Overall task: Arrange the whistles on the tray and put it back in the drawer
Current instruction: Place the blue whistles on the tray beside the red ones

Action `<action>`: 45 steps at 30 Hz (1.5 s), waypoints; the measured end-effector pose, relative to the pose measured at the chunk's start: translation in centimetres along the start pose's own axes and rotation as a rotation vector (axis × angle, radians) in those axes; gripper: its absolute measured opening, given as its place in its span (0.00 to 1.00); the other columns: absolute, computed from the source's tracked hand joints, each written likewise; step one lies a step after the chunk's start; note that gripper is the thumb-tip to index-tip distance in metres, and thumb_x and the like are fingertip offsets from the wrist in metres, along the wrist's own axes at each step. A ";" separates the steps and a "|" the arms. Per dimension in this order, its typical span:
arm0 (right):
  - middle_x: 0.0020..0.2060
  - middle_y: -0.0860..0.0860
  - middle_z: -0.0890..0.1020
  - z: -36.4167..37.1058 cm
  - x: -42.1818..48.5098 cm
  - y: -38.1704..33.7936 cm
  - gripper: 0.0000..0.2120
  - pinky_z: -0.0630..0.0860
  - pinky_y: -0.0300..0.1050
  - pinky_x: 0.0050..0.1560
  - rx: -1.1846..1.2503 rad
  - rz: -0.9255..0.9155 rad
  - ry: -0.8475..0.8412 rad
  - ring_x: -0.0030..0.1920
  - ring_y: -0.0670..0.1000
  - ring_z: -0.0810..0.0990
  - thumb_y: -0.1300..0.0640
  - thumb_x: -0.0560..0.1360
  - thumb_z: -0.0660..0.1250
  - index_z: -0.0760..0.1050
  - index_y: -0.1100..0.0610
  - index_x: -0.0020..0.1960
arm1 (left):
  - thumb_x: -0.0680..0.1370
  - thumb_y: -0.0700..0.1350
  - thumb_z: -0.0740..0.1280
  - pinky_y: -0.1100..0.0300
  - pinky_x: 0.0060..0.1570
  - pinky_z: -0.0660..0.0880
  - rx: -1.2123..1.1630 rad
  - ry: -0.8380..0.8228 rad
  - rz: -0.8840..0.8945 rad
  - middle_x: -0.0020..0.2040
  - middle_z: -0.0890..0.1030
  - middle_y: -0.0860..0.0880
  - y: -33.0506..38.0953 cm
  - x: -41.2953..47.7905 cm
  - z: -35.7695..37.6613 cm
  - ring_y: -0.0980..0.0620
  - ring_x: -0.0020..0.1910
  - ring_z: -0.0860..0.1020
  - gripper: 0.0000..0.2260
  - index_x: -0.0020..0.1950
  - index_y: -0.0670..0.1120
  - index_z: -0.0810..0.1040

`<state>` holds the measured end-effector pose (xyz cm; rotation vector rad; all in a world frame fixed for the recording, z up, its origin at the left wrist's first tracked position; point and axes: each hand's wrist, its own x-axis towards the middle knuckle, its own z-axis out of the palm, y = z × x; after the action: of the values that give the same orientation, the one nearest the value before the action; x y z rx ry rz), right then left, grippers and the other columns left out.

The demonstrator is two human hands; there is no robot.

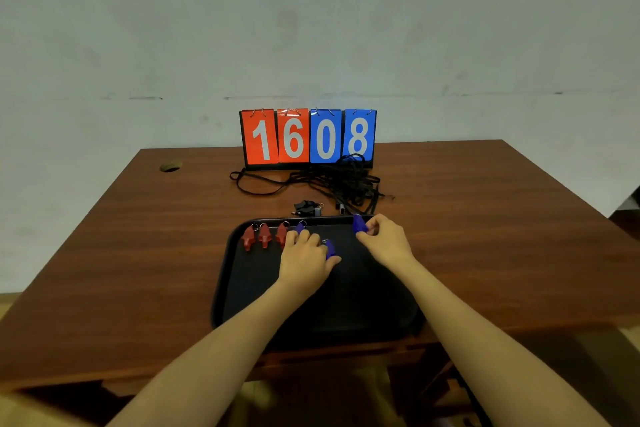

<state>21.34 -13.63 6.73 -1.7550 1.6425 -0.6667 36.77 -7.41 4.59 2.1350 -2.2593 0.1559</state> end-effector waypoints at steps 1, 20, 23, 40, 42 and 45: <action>0.35 0.44 0.74 0.1 -0.1 0.1 0.05 0.70 0.41 0.39 -0.004 -0.005 -0.007 0.40 0.48 0.75 0.57 0.74 0.68 0.73 0.55 0.46 | 0.79 0.61 0.53 0.52 0.62 0.61 -0.032 0.026 -0.015 0.57 0.76 0.48 0.0 0.0 0.2 0.48 0.59 0.71 0.24 0.59 0.45 0.76; 0.34 0.46 0.75 2.4 1.5 0.9 0.14 0.74 0.47 0.42 -0.078 0.058 -0.068 0.37 0.48 0.74 0.46 0.72 0.70 0.70 0.55 0.44 | 0.82 0.52 0.55 0.50 0.68 0.56 0.065 0.073 0.032 0.65 0.75 0.48 -1.5 2.1 1.6 0.46 0.66 0.68 0.18 0.68 0.48 0.69; 0.35 0.46 0.75 2.7 1.6 0.9 0.15 0.74 0.47 0.41 -0.141 0.051 -0.071 0.38 0.49 0.75 0.43 0.72 0.70 0.70 0.54 0.44 | 0.81 0.53 0.57 0.50 0.67 0.56 0.038 0.066 -0.014 0.62 0.77 0.49 -2.0 2.9 1.3 0.47 0.64 0.69 0.16 0.64 0.47 0.71; 0.53 0.53 0.77 5.0 3.1 -1.4 0.16 0.72 0.46 0.43 -0.462 -0.186 -0.119 0.53 0.54 0.77 0.47 0.76 0.65 0.71 0.58 0.56 | 0.80 0.52 0.60 0.54 0.58 0.59 -0.072 0.064 -0.023 0.61 0.78 0.51 -3.4 3.4 1.4 0.49 0.60 0.70 0.12 0.60 0.50 0.73; 0.55 0.54 0.77 5.1 3.4 -1.6 0.16 0.70 0.46 0.44 -0.495 -0.182 -0.127 0.55 0.55 0.76 0.48 0.77 0.64 0.71 0.58 0.57 | 0.79 0.52 0.60 0.54 0.57 0.58 -0.080 0.064 -0.024 0.60 0.79 0.51 -3.3 3.5 1.3 0.49 0.59 0.70 0.11 0.58 0.49 0.74; 0.56 0.55 0.77 5.3 3.7 -1.9 0.17 0.70 0.47 0.46 -0.523 -0.173 -0.133 0.57 0.56 0.75 0.48 0.78 0.62 0.71 0.59 0.59 | 0.79 0.52 0.60 0.54 0.57 0.58 -0.083 0.064 -0.023 0.59 0.79 0.51 -3.3 3.5 1.3 0.48 0.58 0.69 0.11 0.57 0.49 0.74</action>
<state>26.82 -16.74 4.34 -2.2736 1.6835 -0.1885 39.92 -11.21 3.80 2.0830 -2.1666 0.1253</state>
